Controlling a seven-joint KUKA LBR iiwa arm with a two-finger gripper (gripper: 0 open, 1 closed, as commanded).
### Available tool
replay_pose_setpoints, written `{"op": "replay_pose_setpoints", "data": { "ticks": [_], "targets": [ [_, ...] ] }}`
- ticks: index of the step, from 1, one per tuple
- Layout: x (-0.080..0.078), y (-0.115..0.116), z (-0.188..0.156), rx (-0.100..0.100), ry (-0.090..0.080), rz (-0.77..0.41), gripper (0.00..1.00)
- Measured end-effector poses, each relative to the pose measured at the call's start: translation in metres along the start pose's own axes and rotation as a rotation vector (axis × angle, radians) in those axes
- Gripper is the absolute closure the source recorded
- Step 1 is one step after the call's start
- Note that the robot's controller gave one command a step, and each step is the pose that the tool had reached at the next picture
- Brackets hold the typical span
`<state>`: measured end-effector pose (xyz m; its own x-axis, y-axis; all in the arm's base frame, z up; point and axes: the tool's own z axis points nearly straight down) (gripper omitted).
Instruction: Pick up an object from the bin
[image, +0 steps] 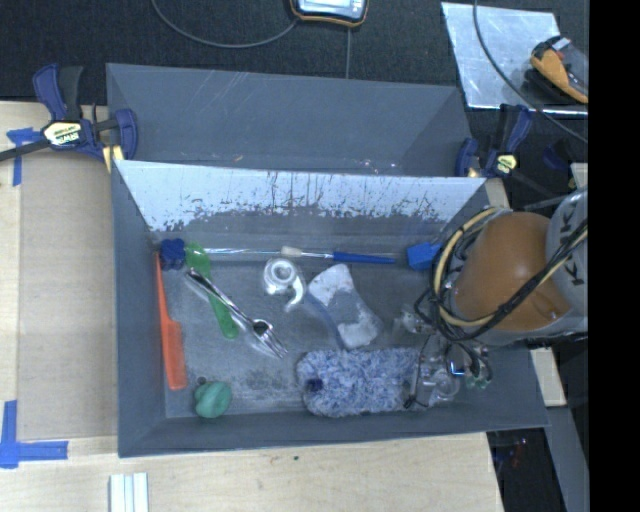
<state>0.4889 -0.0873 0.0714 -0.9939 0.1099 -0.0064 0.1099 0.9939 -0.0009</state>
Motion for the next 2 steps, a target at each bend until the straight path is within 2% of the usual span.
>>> {"op": "replay_pose_setpoints", "data": {
  "ticks": [1, 2],
  "targets": [
    [-0.0022, -0.0015, -0.0021, 0.000, -0.006, 0.010, 1.00],
    [-0.0022, -0.0014, -0.0021, 0.000, -0.006, 0.010, 1.00]
  ]
}}
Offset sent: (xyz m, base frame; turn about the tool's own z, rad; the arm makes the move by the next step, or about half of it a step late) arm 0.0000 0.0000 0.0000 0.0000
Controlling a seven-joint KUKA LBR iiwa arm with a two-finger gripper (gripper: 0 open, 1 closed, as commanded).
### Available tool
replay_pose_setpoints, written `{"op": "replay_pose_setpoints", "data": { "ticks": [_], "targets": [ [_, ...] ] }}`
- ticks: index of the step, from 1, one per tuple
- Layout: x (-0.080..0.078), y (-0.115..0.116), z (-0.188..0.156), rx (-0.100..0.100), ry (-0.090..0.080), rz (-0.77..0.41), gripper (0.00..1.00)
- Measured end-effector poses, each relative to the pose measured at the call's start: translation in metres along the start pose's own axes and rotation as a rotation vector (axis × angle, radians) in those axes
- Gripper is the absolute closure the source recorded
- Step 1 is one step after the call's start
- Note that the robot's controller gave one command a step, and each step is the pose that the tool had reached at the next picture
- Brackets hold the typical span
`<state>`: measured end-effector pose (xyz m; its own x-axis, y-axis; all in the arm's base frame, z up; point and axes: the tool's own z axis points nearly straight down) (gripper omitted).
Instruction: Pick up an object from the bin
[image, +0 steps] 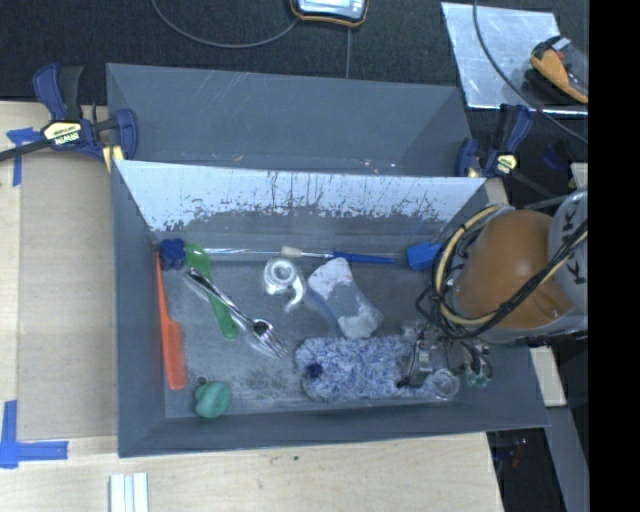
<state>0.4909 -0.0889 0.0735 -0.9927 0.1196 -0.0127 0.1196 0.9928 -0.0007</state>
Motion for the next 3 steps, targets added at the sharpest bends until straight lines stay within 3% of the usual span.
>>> {"op": "replay_pose_setpoints", "data": {
  "ticks": [1, 2, 3],
  "targets": [
    [0.004, 0.000, -0.017, -0.001, 0.011, -0.001, 1.00],
    [0.000, 0.000, -0.051, 0.000, 0.001, -0.002, 1.00],
    [0.001, -0.001, -0.094, 0.000, 0.004, -0.002, 1.00]
  ]
}}
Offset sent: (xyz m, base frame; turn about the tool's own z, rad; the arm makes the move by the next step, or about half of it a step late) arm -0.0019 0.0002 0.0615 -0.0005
